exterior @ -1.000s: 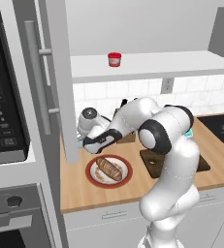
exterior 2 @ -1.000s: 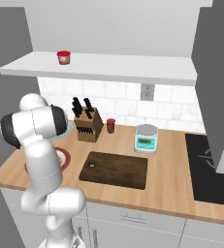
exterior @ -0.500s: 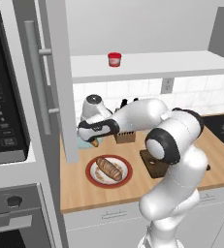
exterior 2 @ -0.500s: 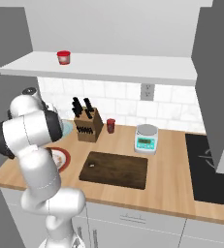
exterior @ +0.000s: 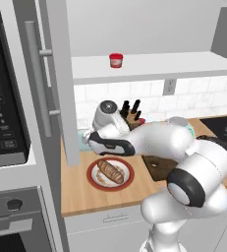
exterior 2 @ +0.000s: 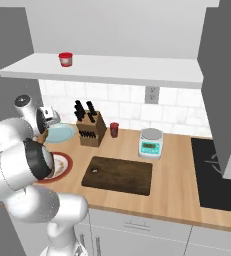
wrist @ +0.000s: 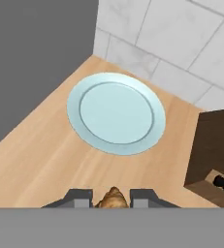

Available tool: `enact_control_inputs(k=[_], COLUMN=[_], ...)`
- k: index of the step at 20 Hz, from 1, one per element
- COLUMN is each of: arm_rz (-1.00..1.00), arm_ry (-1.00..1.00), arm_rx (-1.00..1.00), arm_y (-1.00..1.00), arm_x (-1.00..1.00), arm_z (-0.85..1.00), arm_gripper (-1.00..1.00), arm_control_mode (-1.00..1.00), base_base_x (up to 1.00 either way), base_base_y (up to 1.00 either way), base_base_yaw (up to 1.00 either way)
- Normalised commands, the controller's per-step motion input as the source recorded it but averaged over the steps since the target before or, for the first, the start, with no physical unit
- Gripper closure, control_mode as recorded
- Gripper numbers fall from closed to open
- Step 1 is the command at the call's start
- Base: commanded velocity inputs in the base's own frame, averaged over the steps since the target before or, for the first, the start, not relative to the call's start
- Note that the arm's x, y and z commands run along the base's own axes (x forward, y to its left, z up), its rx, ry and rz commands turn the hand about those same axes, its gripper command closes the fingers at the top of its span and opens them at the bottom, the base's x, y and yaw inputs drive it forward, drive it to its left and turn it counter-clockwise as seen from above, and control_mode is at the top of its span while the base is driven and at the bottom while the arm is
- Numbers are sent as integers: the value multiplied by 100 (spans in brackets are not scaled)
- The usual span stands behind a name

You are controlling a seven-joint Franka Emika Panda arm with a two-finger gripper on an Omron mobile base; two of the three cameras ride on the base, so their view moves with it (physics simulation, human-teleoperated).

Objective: From the different types of pastries on the counter, select a croissant and place it on the cutting board. Then retrieve a jar of jam from the cabinet and place it alongside the croissant on the cutting board.

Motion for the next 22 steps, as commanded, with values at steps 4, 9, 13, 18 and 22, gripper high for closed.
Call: enact_control_inputs(k=[4, 9, 13, 18, 22], arm_rz=[-1, -4, -6, -8, -12], arm_ry=[-3, 0, 0, 3, 13], arm_rx=[1, 1, 0, 2, 8], arm_y=[-63, -52, -42, -50, -56], arm_x=[-51, -40, -27, -7, -1], arm_z=[28, 18, 10, 10, 10], arm_gripper=[100, 100, 100, 100, 100], arm_control_mode=[-100, -100, -100, -100, -100], base_base_x=[0, 0, 0, 0, 0], base_base_y=[0, 0, 0, 0, 0], base_base_yaw=[0, 0, 0, 0, 0])
